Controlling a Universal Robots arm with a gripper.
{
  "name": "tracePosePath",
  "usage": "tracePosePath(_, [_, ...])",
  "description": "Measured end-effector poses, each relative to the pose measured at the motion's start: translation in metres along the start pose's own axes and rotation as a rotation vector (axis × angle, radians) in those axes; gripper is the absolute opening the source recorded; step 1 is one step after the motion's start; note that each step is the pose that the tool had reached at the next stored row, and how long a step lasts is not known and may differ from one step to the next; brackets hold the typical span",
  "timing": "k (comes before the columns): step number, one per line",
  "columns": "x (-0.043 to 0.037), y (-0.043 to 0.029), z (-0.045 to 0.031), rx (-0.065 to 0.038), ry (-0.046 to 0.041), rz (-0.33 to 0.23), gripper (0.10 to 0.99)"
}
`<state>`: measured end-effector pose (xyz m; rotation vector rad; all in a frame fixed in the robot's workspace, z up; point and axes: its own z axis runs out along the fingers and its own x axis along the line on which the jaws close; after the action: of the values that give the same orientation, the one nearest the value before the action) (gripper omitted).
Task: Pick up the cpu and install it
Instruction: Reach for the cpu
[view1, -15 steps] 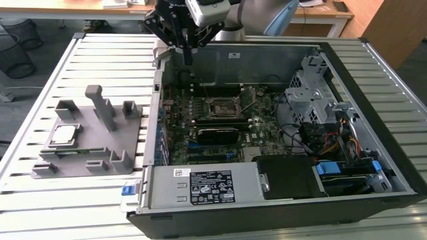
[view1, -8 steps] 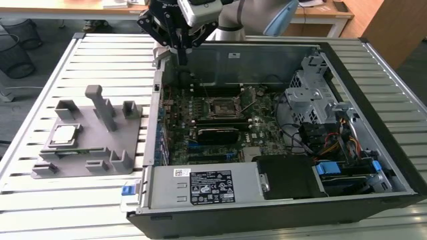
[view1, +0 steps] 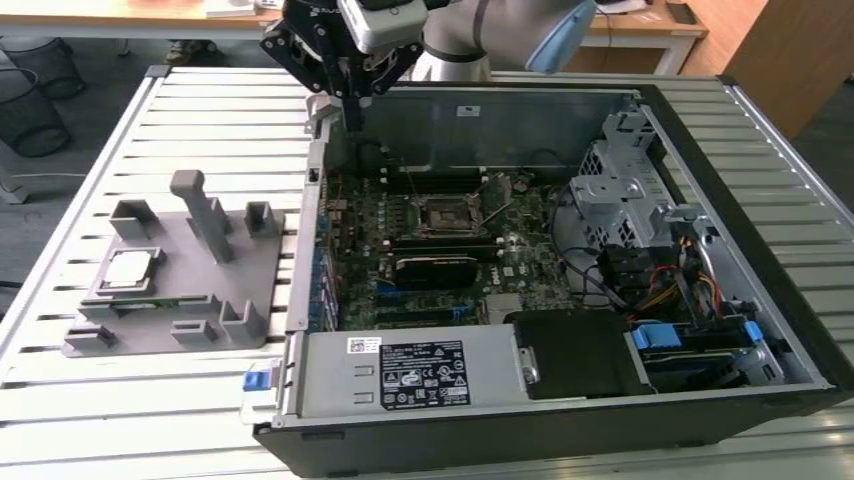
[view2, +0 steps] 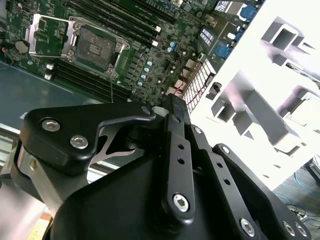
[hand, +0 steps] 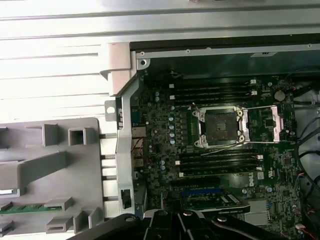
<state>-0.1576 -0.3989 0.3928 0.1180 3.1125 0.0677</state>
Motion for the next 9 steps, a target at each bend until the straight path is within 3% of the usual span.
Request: tracePosePath(9, [0.0116, -0.0009, -0.0001, 0.000, 0.0000, 0.000, 0.106])
